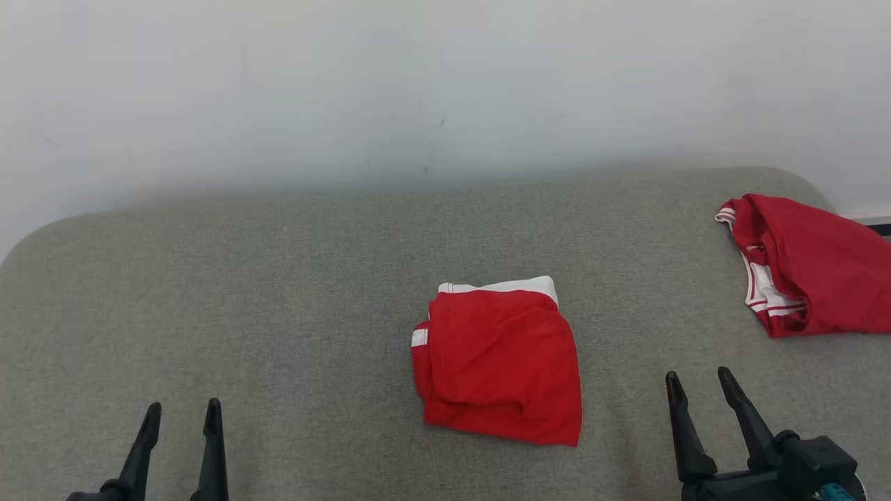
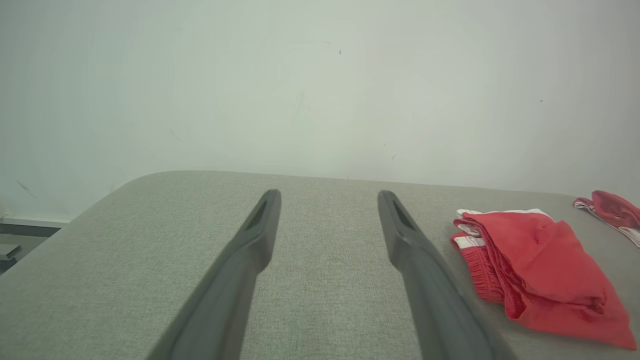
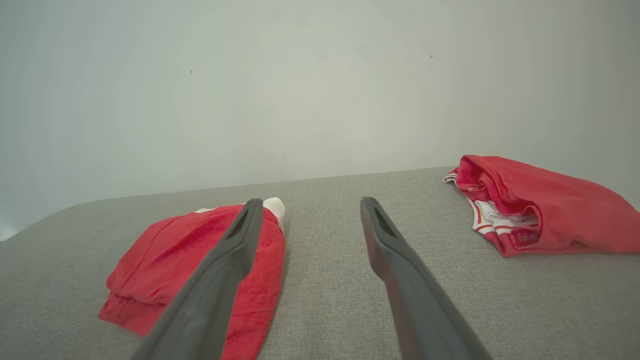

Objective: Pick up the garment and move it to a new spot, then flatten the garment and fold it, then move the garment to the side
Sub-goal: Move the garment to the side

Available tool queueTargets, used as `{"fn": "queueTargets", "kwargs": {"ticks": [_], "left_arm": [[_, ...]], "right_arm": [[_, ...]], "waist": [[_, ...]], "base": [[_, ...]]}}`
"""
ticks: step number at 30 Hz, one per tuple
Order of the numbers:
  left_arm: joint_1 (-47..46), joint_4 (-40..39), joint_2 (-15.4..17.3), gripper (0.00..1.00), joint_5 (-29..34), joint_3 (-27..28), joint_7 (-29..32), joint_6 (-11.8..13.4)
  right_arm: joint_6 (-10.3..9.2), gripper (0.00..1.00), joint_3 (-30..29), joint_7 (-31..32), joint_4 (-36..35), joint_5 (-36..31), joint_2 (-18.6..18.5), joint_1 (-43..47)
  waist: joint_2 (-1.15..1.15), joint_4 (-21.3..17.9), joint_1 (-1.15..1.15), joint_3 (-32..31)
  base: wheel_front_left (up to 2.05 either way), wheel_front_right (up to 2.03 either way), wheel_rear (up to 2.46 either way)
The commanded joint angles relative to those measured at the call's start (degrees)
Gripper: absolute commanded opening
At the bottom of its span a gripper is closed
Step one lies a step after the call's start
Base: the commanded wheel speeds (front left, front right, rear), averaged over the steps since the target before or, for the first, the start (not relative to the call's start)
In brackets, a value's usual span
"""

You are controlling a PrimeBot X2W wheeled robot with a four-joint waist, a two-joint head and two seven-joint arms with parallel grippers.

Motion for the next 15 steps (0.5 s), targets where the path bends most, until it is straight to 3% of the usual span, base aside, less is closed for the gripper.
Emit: {"fn": "queueTargets", "kwargs": {"ticks": [1,15], "left_arm": [[-0.29,-0.06,0.45,1.00,-0.29,-0.03,0.00,0.09],[-0.60,0.41,0.79,1.00,-0.74,-0.36,0.00,0.06]], "right_arm": [[-0.16,1.00,-0.13,-0.06,0.16,-0.15,0.06,0.61],[-0.16,1.00,-0.09,-0.06,1.20,-0.16,0.05,0.65]], "waist": [[0.00,0.02,0.00,-0.01],[0.00,0.26,0.00,-0.05]], "base": [[0.00,0.00,0.00],[0.00,0.00,0.00]]}}
